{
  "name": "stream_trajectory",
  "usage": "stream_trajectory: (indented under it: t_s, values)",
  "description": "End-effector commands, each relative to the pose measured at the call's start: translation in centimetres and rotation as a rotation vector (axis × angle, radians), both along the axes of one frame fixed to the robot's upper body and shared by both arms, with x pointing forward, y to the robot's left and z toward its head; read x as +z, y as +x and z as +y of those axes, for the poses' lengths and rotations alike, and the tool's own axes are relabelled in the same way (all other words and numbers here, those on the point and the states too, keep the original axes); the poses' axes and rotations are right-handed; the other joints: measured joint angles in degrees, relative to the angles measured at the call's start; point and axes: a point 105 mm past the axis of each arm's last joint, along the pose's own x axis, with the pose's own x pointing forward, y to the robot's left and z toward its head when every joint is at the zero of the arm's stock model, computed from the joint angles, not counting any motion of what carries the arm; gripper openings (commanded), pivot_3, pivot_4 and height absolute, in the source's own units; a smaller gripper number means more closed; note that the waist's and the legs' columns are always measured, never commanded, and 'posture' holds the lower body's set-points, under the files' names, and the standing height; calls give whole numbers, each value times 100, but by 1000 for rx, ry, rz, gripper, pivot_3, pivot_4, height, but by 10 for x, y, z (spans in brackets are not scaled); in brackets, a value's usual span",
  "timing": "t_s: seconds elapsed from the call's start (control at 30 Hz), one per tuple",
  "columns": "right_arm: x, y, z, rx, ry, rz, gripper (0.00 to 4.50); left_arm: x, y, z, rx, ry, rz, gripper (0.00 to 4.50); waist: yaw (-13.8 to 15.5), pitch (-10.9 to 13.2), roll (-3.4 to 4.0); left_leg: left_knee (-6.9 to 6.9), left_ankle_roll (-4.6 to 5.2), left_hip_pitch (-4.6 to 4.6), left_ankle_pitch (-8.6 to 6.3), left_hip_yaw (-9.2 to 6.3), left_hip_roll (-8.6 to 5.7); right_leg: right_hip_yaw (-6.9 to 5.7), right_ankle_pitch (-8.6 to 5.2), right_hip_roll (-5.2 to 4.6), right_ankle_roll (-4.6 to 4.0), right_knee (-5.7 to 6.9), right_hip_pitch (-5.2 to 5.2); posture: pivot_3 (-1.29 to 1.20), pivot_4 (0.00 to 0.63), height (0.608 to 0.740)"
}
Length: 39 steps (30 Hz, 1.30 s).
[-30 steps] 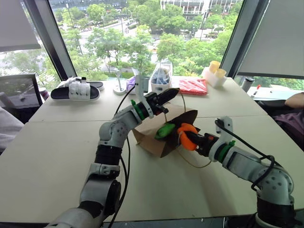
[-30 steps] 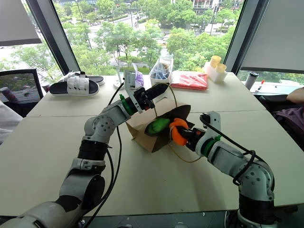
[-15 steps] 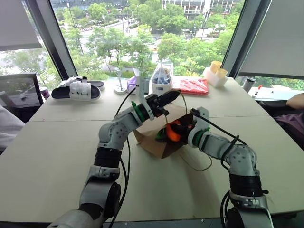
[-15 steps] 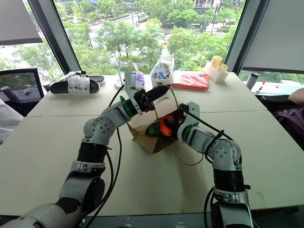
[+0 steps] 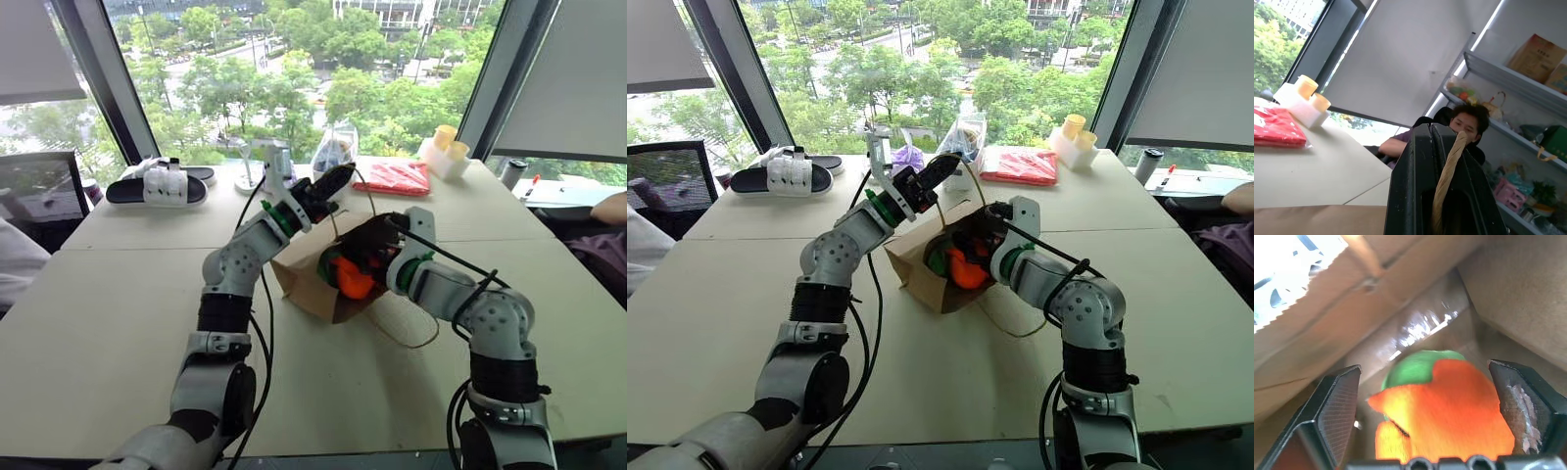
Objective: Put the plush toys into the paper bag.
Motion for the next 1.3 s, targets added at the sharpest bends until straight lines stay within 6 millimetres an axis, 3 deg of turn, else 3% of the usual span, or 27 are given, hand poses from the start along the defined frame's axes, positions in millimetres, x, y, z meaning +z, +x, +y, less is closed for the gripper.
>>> stream_trajectory:
  t_s: [0.03, 0.13, 0.23, 0.33, 0.43, 0.67, 0.87, 0.97, 1.2, 1.27, 1.3]
  values:
    - [45, -26, -14, 78, -9, -202, 4471, 21, 1, 7, 19, -47, -48, 0, 6, 0, 0, 0, 0, -2, 0, 0, 0, 0, 0, 0, 0, -1, 0, 0, 150, 740]
    - [57, -44, -33, 100, -72, -270, 4471, 21, 3, 10, 26, -44, -45, 0, 10, 0, -2, 0, 3, -5, -2, -6, -5, -6, 0, -3, 1, -8, 6, 0, 150, 740]
    - [55, -51, -73, 6, -97, -253, 4471, 20, 3, 10, 20, -40, -46, 0, -2, 1, -3, -2, 9, 0, -5, -4, -2, -6, -1, -2, 2, -15, 10, 0, 150, 740]
    - [36, -59, -103, -65, -98, -178, 4471, 20, 3, 8, 11, -41, -43, 0, 12, 1, -4, -1, 9, 1, -5, 0, -2, -6, -1, -2, 2, -16, 13, 0, 150, 740]
    - [3, -67, -119, -117, -68, -82, 4471, 19, 3, 5, 2, -41, -40, 0, 12, 2, -6, -1, 9, 3, -5, 2, 0, -6, -1, -2, 2, -21, 19, 0, 150, 740]
    - [-46, -83, -101, -108, 126, 41, 4471, 17, 2, 3, -10, -21, -44, 0, 2, 1, -6, 0, 9, 9, -5, 10, 4, 1, -1, 0, 2, -12, 14, 0, 150, 740]
    - [-55, -99, -74, -27, 338, 60, 4471, 14, 2, 4, -13, -10, -37, 0, 12, 2, -5, 1, 9, 6, -5, 5, 3, 0, -1, 0, 2, -17, 17, 0, 150, 740]
    - [-69, -100, -79, -75, 302, 113, 3742, 14, 2, 3, -14, -9, -35, 0, 11, 2, -5, 2, 9, 7, -5, 5, 2, 0, -1, 0, 2, -17, 18, 0, 150, 740]
    - [-49, -100, -80, -56, 353, 25, 103, 14, 1, 0, -28, -2, -39, 0, 6, 2, -5, 1, 9, 7, -5, 6, 2, 0, -2, 0, 2, -17, 18, 0, 150, 740]
    - [-31, -100, -78, -15, 364, -41, 44, 15, -2, -1, -41, 29, -71, 0, 6, 2, -5, 1, 9, 7, -5, 5, 3, -1, -2, 0, 2, -17, 18, 0, 150, 740]
    - [-13, -101, -75, 25, 393, -107, 44, 15, -3, 1, -47, 48, -92, 0, 4, 2, -5, 1, 9, 7, -5, 6, 3, -1, -2, 0, 3, -17, 18, 0, 150, 740]
